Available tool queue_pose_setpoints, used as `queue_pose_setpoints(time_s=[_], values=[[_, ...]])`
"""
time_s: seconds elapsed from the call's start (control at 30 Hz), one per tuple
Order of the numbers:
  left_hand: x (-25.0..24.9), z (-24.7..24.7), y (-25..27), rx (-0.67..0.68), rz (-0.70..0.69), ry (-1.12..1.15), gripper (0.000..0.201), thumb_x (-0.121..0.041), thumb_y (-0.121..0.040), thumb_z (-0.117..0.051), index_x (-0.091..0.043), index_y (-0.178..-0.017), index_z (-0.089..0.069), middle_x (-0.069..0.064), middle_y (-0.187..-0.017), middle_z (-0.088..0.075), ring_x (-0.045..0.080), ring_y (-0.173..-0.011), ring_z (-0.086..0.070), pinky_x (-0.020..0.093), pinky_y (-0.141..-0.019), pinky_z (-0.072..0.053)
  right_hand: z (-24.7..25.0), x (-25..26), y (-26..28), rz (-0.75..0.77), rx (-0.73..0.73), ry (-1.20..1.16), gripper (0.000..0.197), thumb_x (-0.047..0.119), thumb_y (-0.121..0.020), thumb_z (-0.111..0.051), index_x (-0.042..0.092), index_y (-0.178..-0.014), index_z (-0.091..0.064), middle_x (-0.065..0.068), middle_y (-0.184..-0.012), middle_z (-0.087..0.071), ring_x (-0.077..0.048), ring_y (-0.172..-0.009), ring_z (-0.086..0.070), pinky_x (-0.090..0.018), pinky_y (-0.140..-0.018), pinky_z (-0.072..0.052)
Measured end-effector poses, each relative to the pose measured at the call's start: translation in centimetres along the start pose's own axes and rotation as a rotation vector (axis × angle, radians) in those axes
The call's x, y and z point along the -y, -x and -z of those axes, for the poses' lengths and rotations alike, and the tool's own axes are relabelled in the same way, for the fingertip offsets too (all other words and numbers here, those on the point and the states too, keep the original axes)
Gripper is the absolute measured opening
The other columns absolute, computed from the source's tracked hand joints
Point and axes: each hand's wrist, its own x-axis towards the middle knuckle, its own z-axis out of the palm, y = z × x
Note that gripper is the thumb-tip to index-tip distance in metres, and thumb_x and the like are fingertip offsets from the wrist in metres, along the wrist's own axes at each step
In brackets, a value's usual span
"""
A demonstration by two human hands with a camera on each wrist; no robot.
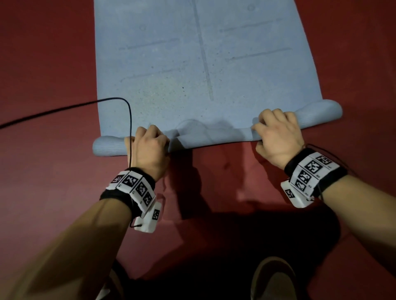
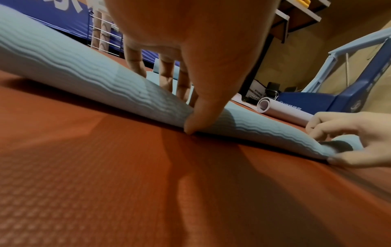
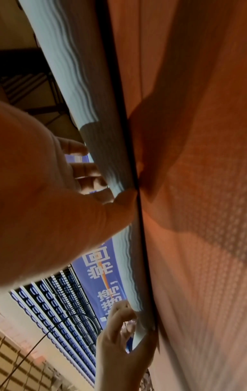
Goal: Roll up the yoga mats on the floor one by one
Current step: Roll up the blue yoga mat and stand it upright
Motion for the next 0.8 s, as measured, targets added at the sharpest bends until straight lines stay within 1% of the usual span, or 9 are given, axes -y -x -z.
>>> queue_pose_setpoints(time_s=[0.07,0.13,0.2,0.27,0.4,0.5,0.6,0.73,0.8], values=[[-0.1,0.0,-0.2,0.000,0.003,-0.004,0.015,-0.019,-0.071,-0.079,-0.017,-0.083,-0.070,0.001,-0.098,-0.057,0.033,-0.096,-0.049,0.044,-0.078,-0.035,-0.1,0.0,-0.1,0.025,-0.008,-0.004,0.033,0.020,-0.062,-0.071,0.007,-0.092,-0.070,-0.006,-0.094,-0.057,-0.032,-0.089,-0.052,-0.042,-0.078,-0.034],[0.1,0.3,-0.3,0.009,-0.009,0.011,0.013,-0.024,-0.076,-0.077,-0.018,-0.085,-0.072,0.002,-0.097,-0.057,0.033,-0.097,-0.050,0.044,-0.078,-0.037,0.2,-0.3,-0.4,0.044,0.000,-0.024,0.031,0.023,-0.067,-0.067,0.007,-0.093,-0.072,-0.006,-0.092,-0.059,-0.033,-0.088,-0.054,-0.042,-0.078,-0.037],[0.2,0.8,-0.5,0.028,-0.021,0.027,0.015,-0.032,-0.083,-0.071,-0.020,-0.091,-0.075,0.002,-0.096,-0.058,0.032,-0.097,-0.052,0.043,-0.077,-0.038,0.6,-0.7,-0.8,0.057,0.019,-0.058,0.034,0.026,-0.071,-0.057,0.008,-0.096,-0.073,-0.007,-0.092,-0.062,-0.034,-0.087,-0.055,-0.042,-0.077,-0.040],[0.4,1.4,-0.9,0.043,-0.026,0.028,0.019,-0.036,-0.087,-0.065,-0.023,-0.096,-0.075,0.002,-0.096,-0.060,0.031,-0.097,-0.054,0.042,-0.076,-0.039,1.2,-1.1,-1.4,0.065,0.046,-0.083,0.034,0.025,-0.075,-0.055,0.012,-0.102,-0.073,-0.007,-0.093,-0.065,-0.034,-0.088,-0.057,-0.042,-0.078,-0.041],[0.7,2.2,-2.0,0.100,-0.018,0.049,0.026,-0.032,-0.082,-0.064,-0.026,-0.107,-0.070,0.000,-0.101,-0.066,0.030,-0.097,-0.058,0.043,-0.079,-0.044,2.4,-1.6,-2.8,0.048,0.102,-0.180,0.039,0.021,-0.080,-0.065,0.017,-0.119,-0.063,-0.007,-0.100,-0.069,-0.034,-0.096,-0.060,-0.042,-0.084,-0.042],[1.0,2.8,-2.8,0.133,-0.019,0.066,0.033,-0.026,-0.084,-0.066,-0.024,-0.116,-0.058,0.004,-0.105,-0.069,0.033,-0.098,-0.060,0.044,-0.080,-0.048,2.9,-2.1,-3.9,0.017,0.114,-0.259,0.037,0.022,-0.084,-0.066,0.016,-0.119,-0.056,-0.007,-0.102,-0.070,-0.034,-0.096,-0.061,-0.037,-0.077,-0.040],[1.2,3.2,-3.9,0.182,-0.013,0.070,0.030,-0.025,-0.089,-0.064,-0.027,-0.119,-0.061,0.006,-0.105,-0.071,0.034,-0.099,-0.062,0.041,-0.080,-0.049,2.8,-2.4,-4.8,-0.010,0.144,-0.300,0.035,0.022,-0.088,-0.063,0.018,-0.121,-0.052,-0.008,-0.106,-0.069,-0.036,-0.096,-0.061,-0.037,-0.074,-0.041],[1.2,3.4,-4.9,0.239,0.020,0.089,0.029,-0.028,-0.092,-0.059,-0.030,-0.120,-0.064,0.008,-0.107,-0.072,0.035,-0.099,-0.064,0.039,-0.079,-0.050,2.4,-2.7,-5.7,-0.027,0.180,-0.255,0.032,0.023,-0.092,-0.059,0.021,-0.124,-0.057,-0.016,-0.100,-0.067,-0.037,-0.096,-0.058,-0.039,-0.079,-0.040],[1.2,3.3,-5.3,0.258,0.042,0.110,0.028,-0.027,-0.092,-0.059,-0.030,-0.119,-0.065,0.007,-0.108,-0.072,0.034,-0.100,-0.064,0.038,-0.080,-0.049,2.1,-2.6,-6.0,-0.008,0.199,-0.239,0.032,0.023,-0.092,-0.058,0.022,-0.124,-0.061,-0.013,-0.106,-0.067,-0.036,-0.103,-0.057,-0.041,-0.084,-0.039]])
